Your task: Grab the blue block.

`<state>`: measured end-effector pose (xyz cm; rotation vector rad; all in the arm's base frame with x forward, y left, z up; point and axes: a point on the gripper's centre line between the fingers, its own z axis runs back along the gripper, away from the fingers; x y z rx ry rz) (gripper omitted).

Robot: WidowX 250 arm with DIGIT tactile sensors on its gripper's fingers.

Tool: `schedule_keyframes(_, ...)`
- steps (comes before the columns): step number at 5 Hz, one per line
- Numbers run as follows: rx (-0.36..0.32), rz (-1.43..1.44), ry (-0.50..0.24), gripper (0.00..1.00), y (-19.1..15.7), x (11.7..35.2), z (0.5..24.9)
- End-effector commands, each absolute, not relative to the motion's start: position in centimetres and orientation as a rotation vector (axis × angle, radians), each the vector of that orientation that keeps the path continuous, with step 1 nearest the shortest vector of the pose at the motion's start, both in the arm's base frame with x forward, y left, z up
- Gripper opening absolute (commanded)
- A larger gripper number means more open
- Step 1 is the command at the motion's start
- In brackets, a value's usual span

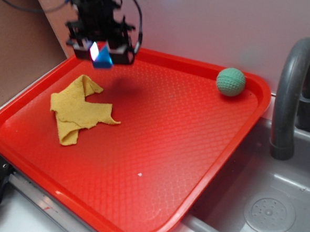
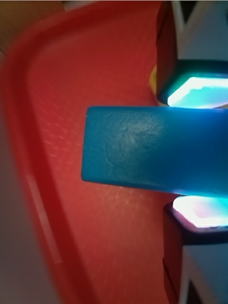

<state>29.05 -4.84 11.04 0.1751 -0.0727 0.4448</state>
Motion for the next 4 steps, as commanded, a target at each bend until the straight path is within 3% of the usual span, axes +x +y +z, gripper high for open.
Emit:
schedule_keyframes(1,0.184,0.495,-0.097,0.0,-7.1,26.1,22.8)
schedule_keyframes(2,0.057,0.528,-0.099,0.0,-6.1,24.2,24.7)
schedule_keyframes(3,-0.027,0.465,-0.148,0.0,-6.0,23.4,25.2)
schedule_keyframes(4,-0.028,0.464,-0.204,0.0,-5.0,23.6,24.9)
